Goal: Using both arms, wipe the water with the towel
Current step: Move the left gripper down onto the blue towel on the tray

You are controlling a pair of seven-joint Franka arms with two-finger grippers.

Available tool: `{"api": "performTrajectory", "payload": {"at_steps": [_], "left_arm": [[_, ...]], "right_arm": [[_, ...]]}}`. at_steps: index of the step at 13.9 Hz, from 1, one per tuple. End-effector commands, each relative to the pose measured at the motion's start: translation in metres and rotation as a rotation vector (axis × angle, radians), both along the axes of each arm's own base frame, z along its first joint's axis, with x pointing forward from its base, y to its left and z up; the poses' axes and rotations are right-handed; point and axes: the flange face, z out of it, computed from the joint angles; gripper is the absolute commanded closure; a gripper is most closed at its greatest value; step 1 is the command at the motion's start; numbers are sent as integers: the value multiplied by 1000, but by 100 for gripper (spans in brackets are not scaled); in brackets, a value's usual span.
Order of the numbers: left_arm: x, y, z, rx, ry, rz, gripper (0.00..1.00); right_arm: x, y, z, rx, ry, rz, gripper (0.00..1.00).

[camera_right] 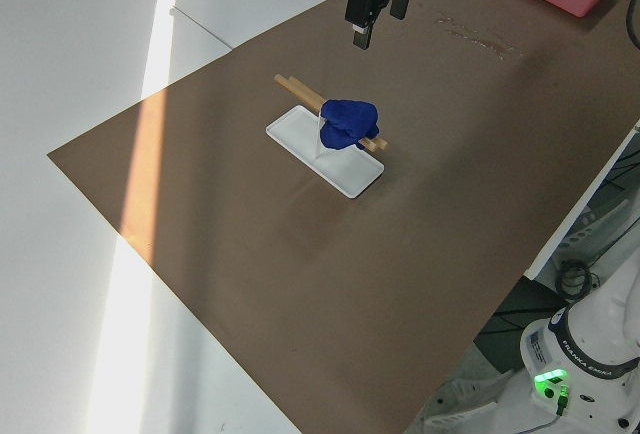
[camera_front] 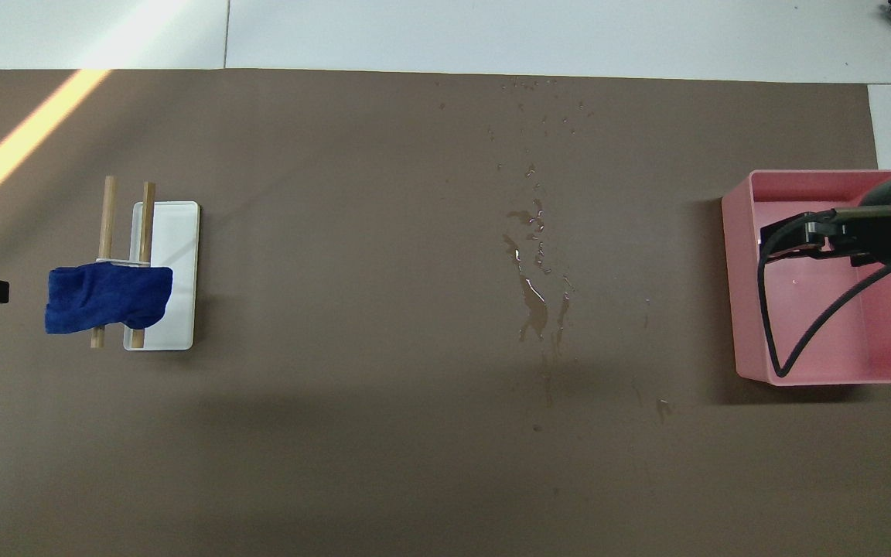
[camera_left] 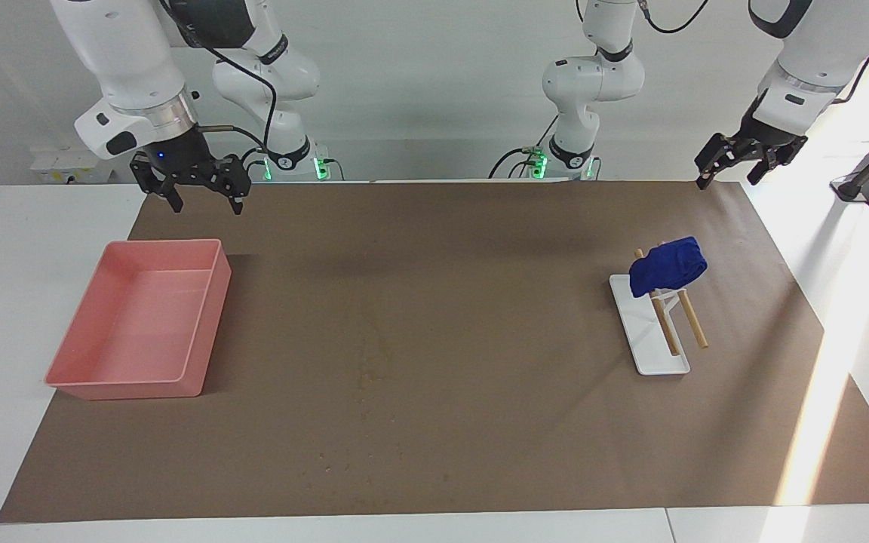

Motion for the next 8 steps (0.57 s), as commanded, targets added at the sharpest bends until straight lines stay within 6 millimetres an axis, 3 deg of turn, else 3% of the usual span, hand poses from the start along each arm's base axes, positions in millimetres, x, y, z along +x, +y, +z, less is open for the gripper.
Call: {"api": "performTrajectory", "payload": {"at_steps": [1, 8], "left_arm": [[-1, -2, 1, 6, 2, -16, 0], [1, 3, -8, 6, -43, 9, 0]], "right_arm": [[0, -3, -1, 9, 13, 11, 0], [0, -3, -1, 9, 13, 11, 0]]}}
